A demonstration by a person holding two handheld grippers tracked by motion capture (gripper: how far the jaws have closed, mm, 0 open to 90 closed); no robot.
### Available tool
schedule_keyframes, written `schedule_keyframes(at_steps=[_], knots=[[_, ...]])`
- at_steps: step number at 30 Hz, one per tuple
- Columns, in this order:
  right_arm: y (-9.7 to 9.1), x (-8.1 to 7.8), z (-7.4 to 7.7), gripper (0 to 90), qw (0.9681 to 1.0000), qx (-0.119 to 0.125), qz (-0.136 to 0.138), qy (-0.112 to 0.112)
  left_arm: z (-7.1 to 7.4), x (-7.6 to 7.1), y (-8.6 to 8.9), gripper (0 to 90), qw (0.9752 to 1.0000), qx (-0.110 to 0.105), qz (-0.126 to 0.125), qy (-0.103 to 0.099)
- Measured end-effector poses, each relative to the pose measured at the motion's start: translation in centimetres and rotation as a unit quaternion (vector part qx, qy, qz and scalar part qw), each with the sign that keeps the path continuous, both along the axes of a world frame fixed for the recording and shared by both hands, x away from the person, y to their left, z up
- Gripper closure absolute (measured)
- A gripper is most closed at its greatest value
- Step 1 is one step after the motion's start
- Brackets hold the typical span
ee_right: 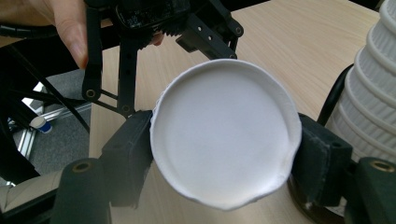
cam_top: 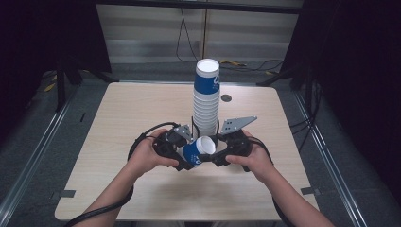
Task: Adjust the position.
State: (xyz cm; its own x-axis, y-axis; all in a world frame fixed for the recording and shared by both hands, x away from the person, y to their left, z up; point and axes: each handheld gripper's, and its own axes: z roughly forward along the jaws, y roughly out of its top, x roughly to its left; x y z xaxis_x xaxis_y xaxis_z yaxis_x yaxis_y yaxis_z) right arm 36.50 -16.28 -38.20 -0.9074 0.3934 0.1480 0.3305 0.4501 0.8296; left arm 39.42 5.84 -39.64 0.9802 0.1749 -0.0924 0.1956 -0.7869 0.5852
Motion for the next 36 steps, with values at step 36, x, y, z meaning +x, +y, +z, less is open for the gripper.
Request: schedule_keyframes(at_steps=[36], knots=[[0.08,-0.06,0.54,15.0,0.9942,-0.098,0.039,0.018,-0.51,-0.18,-0.67,23.6,0.9954,0.093,-0.020,0.001]])
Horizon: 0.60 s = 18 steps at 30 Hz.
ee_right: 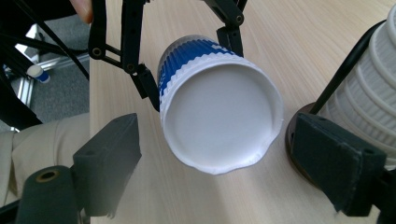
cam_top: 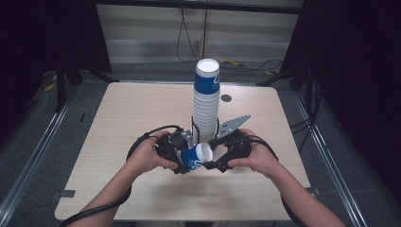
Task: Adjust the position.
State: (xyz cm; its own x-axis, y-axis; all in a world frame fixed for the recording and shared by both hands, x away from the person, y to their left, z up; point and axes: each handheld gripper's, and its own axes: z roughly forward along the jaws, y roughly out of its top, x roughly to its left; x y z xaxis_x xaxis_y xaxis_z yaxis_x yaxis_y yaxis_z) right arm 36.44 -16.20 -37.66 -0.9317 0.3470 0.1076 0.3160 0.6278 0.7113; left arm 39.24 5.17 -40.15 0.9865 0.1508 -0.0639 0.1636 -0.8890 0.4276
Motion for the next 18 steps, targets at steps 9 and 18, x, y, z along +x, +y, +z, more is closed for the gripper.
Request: schedule_keyframes(at_steps=[9,18], knots=[[0.27,0.05,0.07,16.5,0.9988,-0.047,0.013,-0.005,-0.14,-0.26,-0.52,23.5,0.9996,0.022,-0.014,-0.006],[0.57,0.22,-0.13,17.9,0.9972,-0.071,0.022,-0.001,-0.17,-0.36,-0.86,23.2,0.9989,0.038,-0.025,-0.010]])
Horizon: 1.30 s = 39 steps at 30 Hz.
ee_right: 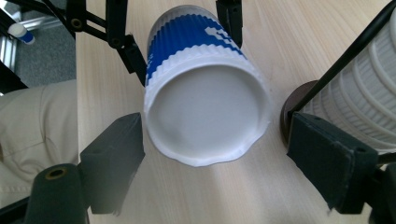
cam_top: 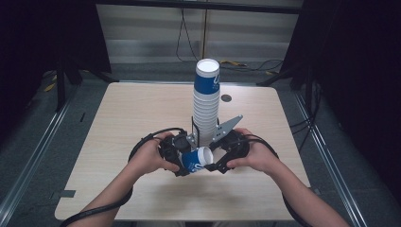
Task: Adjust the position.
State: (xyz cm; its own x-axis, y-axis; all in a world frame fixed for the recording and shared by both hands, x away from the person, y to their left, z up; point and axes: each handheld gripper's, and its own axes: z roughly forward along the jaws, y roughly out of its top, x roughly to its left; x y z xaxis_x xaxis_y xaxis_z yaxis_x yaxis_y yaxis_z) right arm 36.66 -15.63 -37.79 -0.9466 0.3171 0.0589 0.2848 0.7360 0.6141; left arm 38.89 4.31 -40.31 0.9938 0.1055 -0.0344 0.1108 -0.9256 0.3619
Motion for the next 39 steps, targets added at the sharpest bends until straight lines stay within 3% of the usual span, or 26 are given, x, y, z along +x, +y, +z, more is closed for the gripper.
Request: schedule_keyframes(at_steps=[6,17,21,23,28,34,39], knots=[[0.3,0.0,-0.1,19.7,0.9998,-0.014,0.011,-0.004,0.1,-0.2,-0.3,23.1,0.9999,0.009,-0.003,-0.004],[0.7,-0.2,-0.3,24.7,0.9996,-0.007,0.027,-0.002,0.1,-0.4,-0.6,23.0,0.9998,0.010,-0.014,-0.005],[0.9,-0.3,-0.4,24.2,0.9995,-0.010,0.029,0.002,0.3,-0.5,-0.6,23.0,0.9997,0.017,-0.019,-0.003],[1.0,-0.3,-0.5,24.2,0.9994,-0.011,0.033,0.003,0.4,-0.4,-0.7,23.0,0.9991,0.026,-0.029,-0.014],[1.2,-0.3,-0.8,29.7,0.9989,-0.008,0.046,-0.007,0.3,-0.5,-0.7,23.0,0.9990,0.031,-0.029,-0.012],[0.8,-0.3,-0.9,30.2,0.9993,0.002,0.035,-0.015,0.2,-0.2,0.1,19.4,0.9995,-0.015,-0.021,-0.020],[0.4,-0.5,-0.4,30.1,0.9994,0.017,0.026,-0.018,0.2,0.4,1.2,17.0,0.9982,-0.058,-0.013,0.001]])
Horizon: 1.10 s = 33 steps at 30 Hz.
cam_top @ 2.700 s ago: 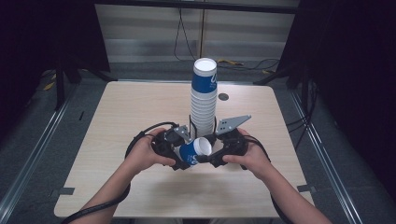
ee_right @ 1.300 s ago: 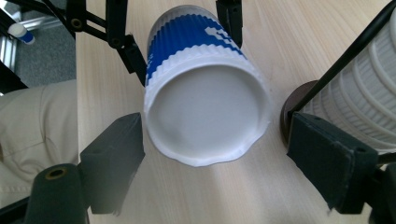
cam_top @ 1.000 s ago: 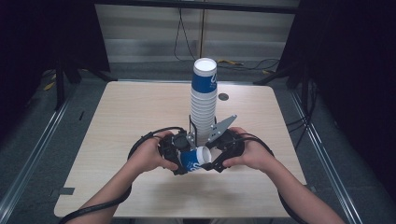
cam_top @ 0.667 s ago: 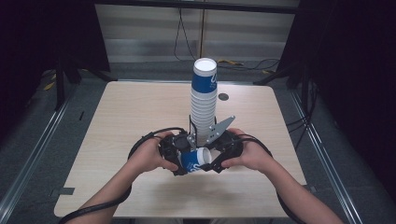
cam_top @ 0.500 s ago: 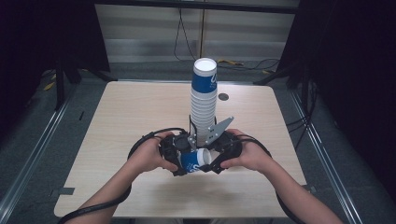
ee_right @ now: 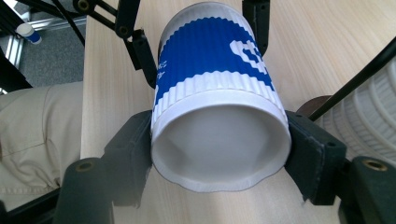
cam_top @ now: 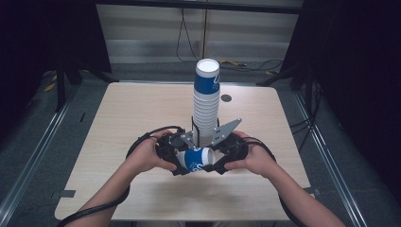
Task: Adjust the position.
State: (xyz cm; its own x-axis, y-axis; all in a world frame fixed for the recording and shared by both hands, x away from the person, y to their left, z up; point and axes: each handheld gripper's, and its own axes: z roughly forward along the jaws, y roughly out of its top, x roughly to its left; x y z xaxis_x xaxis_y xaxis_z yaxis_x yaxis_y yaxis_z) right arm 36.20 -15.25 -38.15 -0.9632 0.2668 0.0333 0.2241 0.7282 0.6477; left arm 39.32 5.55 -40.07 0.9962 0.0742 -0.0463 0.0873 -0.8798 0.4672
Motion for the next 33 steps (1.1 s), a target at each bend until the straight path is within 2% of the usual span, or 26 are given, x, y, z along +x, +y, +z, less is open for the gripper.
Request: schedule_keyframes(at_steps=[2,3,4,5,8,10,14,19,21,23,31,33], knots=[[-0.1,0.0,0.0,30.1,1.0000,0.000,-0.002,-0.005,-0.1,0.2,0.4,17.6,1.0000,-0.001,0.002,0.002],[-0.2,-0.1,0.0,30.1,1.0000,-0.003,-0.008,-0.001,-0.3,0.2,0.7,17.2,0.9999,-0.007,0.011,0.008],[-0.3,0.0,-0.1,30.0,1.0000,0.000,-0.001,-0.006,-0.5,0.2,1.0,16.5,0.9998,-0.012,0.015,0.009],[-0.5,-0.1,-0.1,30.0,1.0000,0.002,-0.007,-0.005,-0.5,0.3,1.1,16.5,0.9998,-0.011,0.012,0.008],[-0.8,-0.1,0.0,29.9,0.9998,0.014,-0.012,-0.005,-0.7,0.4,1.6,16.6,0.9993,-0.026,0.024,0.014],[-1.0,-0.1,0.0,29.9,0.9998,0.010,-0.018,-0.005,-0.8,0.5,1.9,17.0,0.9992,-0.029,0.025,0.014],[-1.3,0.0,0.0,29.8,0.9994,0.019,-0.029,-0.002,-1.0,0.5,2.1,17.3,0.9986,-0.039,0.032,0.017],[-1.7,0.2,0.1,29.7,0.9988,0.032,-0.037,0.004,-0.9,0.6,2.5,17.3,0.9970,-0.063,0.042,0.017],[-1.9,0.1,0.1,29.7,0.9982,0.041,-0.042,0.011,-0.9,0.6,2.6,17.3,0.9956,-0.075,0.052,0.021],[-2.0,0.2,0.1,29.6,0.9974,0.053,-0.049,0.009,-1.0,0.7,2.7,17.3,0.9949,-0.082,0.054,0.024],[-2.3,0.4,0.2,29.6,0.9960,0.070,-0.054,0.016,-1.2,1.0,2.5,17.0,0.9919,-0.105,0.068,0.022],[-2.3,0.4,0.1,29.6,0.9960,0.069,-0.055,0.016,-1.2,1.0,2.5,16.6,0.9921,-0.106,0.064,0.021]])
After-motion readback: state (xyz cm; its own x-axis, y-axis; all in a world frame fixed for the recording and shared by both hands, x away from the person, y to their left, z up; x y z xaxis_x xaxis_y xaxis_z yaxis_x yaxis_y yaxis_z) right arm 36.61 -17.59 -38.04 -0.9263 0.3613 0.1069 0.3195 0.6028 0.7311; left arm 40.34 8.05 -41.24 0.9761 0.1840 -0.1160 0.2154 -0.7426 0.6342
